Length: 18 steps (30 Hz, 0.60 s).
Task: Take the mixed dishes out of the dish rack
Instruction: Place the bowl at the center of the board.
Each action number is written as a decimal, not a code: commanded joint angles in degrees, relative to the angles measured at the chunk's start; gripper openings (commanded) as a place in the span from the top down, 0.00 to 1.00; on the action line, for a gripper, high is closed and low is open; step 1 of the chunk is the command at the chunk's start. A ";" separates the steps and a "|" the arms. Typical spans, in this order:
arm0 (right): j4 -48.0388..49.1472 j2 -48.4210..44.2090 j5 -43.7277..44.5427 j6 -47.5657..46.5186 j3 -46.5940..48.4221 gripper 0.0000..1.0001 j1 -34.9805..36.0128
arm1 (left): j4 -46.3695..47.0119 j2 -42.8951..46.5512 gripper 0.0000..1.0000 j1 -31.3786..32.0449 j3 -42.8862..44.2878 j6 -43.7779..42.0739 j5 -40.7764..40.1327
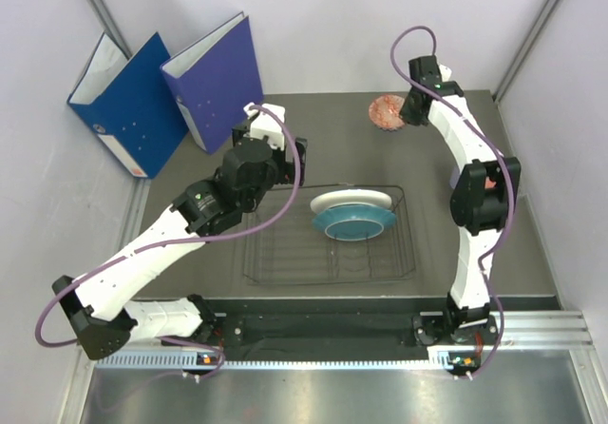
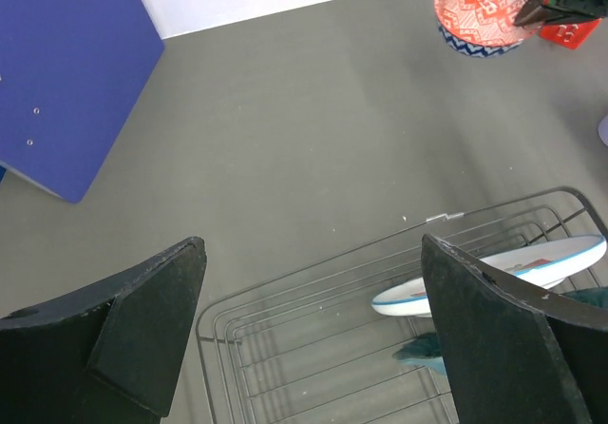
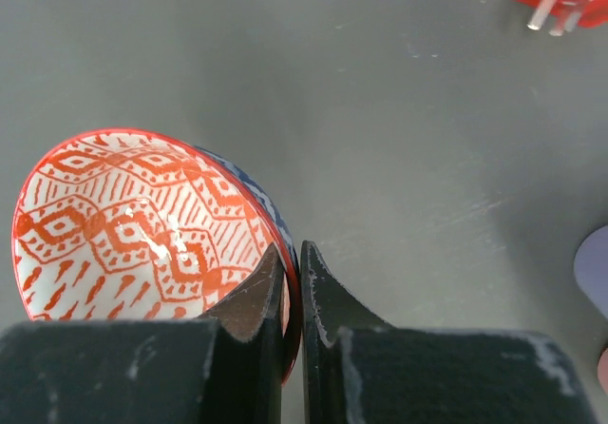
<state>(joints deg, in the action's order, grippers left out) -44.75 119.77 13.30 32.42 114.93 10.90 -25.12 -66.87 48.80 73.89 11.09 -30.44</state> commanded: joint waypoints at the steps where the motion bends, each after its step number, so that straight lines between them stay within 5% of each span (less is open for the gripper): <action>1: 6.07 -1.55 1.38 -0.35 -3.04 1.00 -1.93 | 1.83 0.78 0.01 -0.10 -1.19 1.12 0.02; 8: 9.86 -1.11 -2.22 -0.52 -12.97 1.00 -5.09 | 3.68 1.22 0.01 -0.10 -4.28 2.97 2.13; 18: 10.48 2.40 -4.51 -0.87 -14.04 1.00 -5.71 | 3.42 1.04 0.01 -0.10 -5.51 4.11 3.54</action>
<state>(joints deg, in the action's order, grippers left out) -37.65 121.45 10.68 31.55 100.05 5.63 -23.97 -66.89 48.80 69.30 13.98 -27.79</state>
